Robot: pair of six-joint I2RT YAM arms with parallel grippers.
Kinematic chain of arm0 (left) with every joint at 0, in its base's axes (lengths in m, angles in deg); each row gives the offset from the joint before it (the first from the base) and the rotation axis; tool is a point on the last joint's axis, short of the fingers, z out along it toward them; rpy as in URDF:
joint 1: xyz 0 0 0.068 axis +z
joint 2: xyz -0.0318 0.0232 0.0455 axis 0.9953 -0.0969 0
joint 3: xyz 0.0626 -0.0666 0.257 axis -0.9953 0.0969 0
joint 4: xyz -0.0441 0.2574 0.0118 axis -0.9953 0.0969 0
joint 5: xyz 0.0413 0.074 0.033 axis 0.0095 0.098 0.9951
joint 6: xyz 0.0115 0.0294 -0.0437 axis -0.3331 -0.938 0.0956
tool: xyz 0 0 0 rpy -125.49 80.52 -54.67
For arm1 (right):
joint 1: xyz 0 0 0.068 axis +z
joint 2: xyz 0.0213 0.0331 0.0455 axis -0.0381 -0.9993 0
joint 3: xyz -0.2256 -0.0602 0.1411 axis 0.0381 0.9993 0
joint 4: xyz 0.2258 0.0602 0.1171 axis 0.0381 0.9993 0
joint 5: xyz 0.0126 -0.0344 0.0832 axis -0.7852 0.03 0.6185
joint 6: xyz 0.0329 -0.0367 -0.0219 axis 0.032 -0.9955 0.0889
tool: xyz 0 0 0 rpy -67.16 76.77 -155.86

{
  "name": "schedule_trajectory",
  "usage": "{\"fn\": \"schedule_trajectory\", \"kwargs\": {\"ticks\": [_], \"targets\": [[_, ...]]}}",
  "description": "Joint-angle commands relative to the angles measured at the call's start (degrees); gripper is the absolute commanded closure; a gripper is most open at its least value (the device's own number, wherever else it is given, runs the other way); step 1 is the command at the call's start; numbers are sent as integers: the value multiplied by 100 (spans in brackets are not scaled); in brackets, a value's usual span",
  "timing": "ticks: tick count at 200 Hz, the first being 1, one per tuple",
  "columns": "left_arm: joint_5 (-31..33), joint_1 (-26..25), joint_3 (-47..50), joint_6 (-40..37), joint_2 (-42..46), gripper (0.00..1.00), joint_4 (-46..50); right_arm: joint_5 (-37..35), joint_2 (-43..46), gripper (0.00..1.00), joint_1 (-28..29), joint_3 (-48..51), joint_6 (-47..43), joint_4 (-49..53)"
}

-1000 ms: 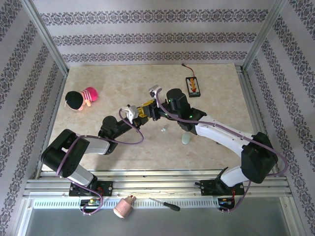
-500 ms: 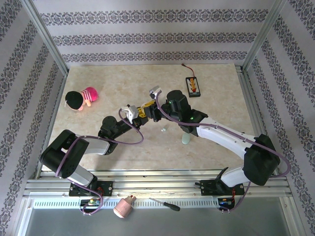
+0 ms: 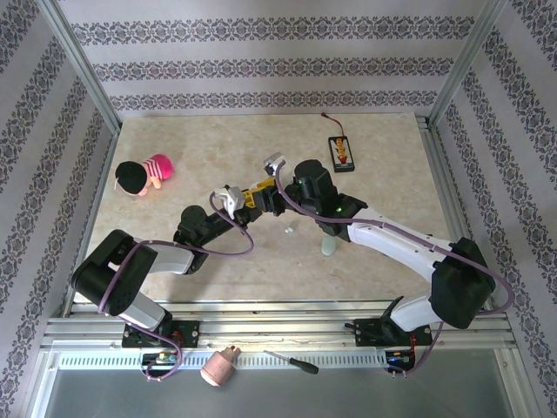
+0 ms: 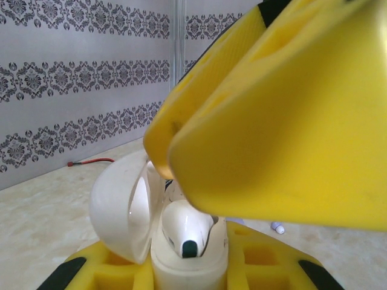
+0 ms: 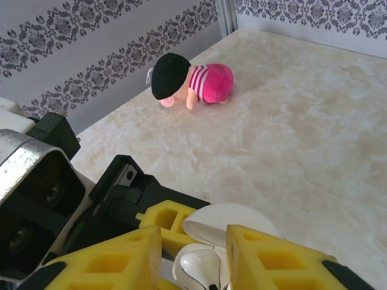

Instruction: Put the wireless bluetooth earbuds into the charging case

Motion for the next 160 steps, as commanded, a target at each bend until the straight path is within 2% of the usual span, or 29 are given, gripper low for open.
{"fn": "schedule_trajectory", "kwargs": {"ticks": [1,43,74,118,160], "targets": [[43,-2,-107,24,113,92,-446,-134,206,58,13,-22,24,291],[-101,34,0,-380,54,92,-385,-11,742,32,-16,154,120,200],[-202,42,124,-953,129,92,-276,-161,831,13,-231,70,717,340],[-381,40,250,-1924,493,92,400,-453,306,11,-462,-733,1154,1517],[-351,33,244,-2230,820,91,1002,-535,-569,11,-417,-1745,972,3023]]}}
